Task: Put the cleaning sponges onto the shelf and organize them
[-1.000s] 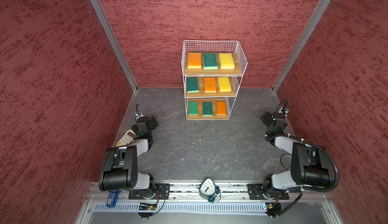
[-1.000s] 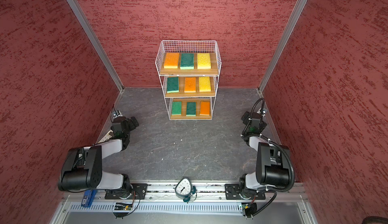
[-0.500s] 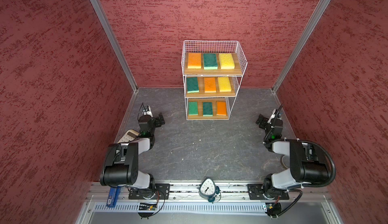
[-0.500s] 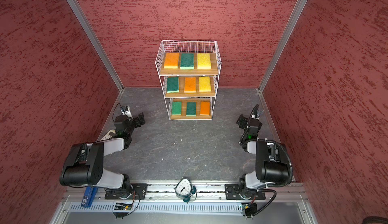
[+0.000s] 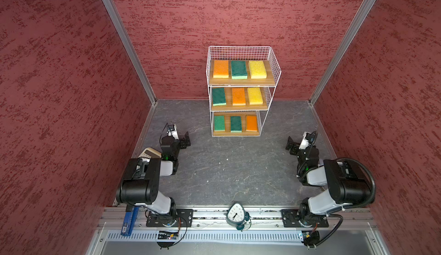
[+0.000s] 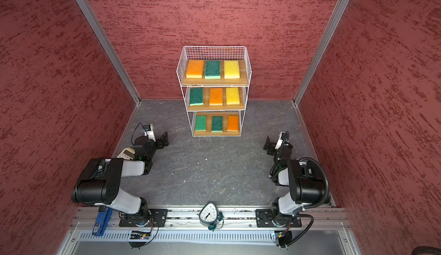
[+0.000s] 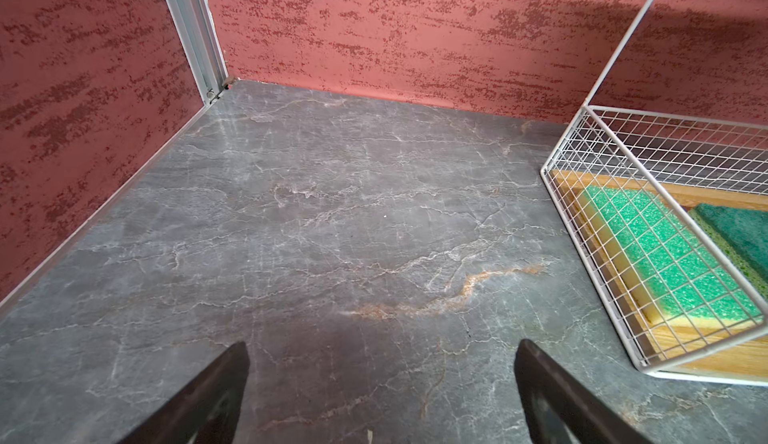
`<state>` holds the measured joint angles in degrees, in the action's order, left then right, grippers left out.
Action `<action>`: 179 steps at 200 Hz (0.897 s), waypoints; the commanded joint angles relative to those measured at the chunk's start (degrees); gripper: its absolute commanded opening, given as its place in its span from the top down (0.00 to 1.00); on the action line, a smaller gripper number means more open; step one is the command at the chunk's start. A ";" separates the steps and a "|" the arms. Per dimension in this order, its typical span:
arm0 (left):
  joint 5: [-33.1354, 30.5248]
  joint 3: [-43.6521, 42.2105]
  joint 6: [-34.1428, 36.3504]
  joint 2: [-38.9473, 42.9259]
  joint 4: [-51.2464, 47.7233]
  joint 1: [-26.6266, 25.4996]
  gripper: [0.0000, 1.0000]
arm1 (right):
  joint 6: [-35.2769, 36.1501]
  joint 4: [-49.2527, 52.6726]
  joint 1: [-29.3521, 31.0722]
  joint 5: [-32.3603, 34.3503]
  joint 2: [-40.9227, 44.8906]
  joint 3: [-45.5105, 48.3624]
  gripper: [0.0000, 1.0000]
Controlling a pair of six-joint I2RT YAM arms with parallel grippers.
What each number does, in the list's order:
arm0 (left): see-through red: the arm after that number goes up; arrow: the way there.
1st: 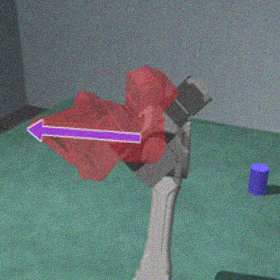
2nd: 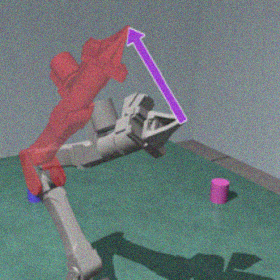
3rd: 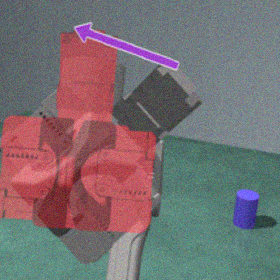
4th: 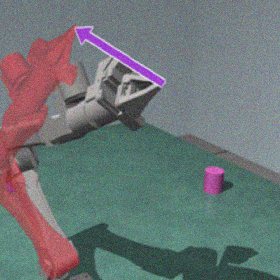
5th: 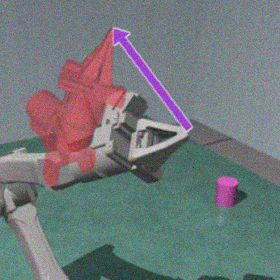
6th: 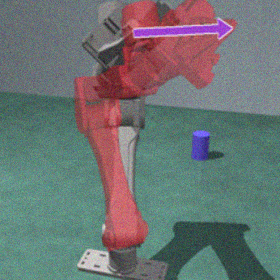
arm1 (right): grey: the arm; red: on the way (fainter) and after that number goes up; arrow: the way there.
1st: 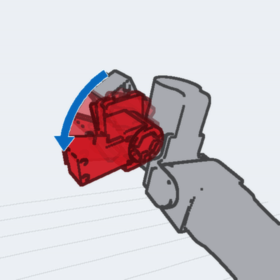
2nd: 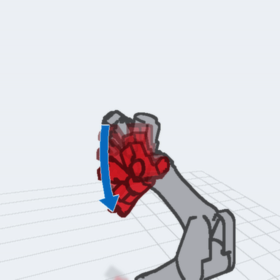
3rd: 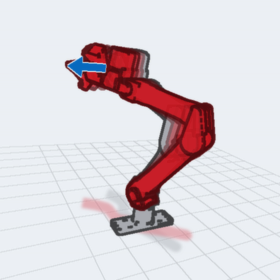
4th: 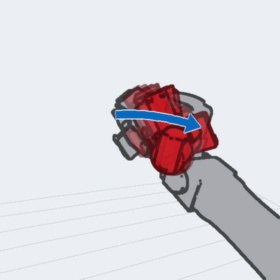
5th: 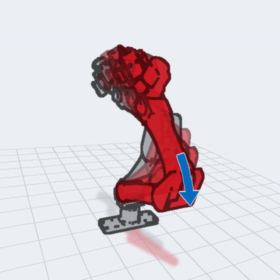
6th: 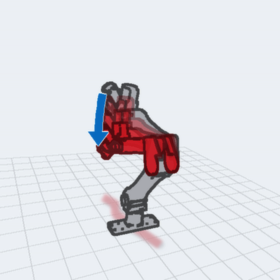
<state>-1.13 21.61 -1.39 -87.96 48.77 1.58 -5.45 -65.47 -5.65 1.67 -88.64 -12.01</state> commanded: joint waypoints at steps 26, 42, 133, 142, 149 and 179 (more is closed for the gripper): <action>0.77 -0.09 1.01 0.03 2.76 0.07 0.01 | 2.20 -2.45 0.44 -1.77 0.00 -3.31 0.01; 0.77 -0.15 1.03 -0.01 2.94 0.03 0.01 | 2.22 -2.33 0.42 -1.67 0.04 -3.40 0.01; 0.77 -0.07 1.04 0.07 2.73 0.08 0.01 | 2.07 -2.39 0.43 -1.78 0.05 -3.31 0.01; 0.76 -0.07 0.96 0.02 2.73 0.08 0.01 | 2.11 -2.45 0.42 -1.80 0.05 -3.31 0.01; 0.77 -0.07 1.03 0.05 2.73 0.01 0.01 | 2.16 -2.39 0.41 -1.79 0.05 -3.36 0.01; 0.74 -0.07 1.04 0.05 2.74 0.03 0.01 | 2.11 -2.46 0.42 -1.80 0.00 -3.32 0.01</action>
<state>-1.10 21.58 -1.15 -87.96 50.22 1.58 -5.04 -65.78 -5.45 1.08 -88.62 -14.90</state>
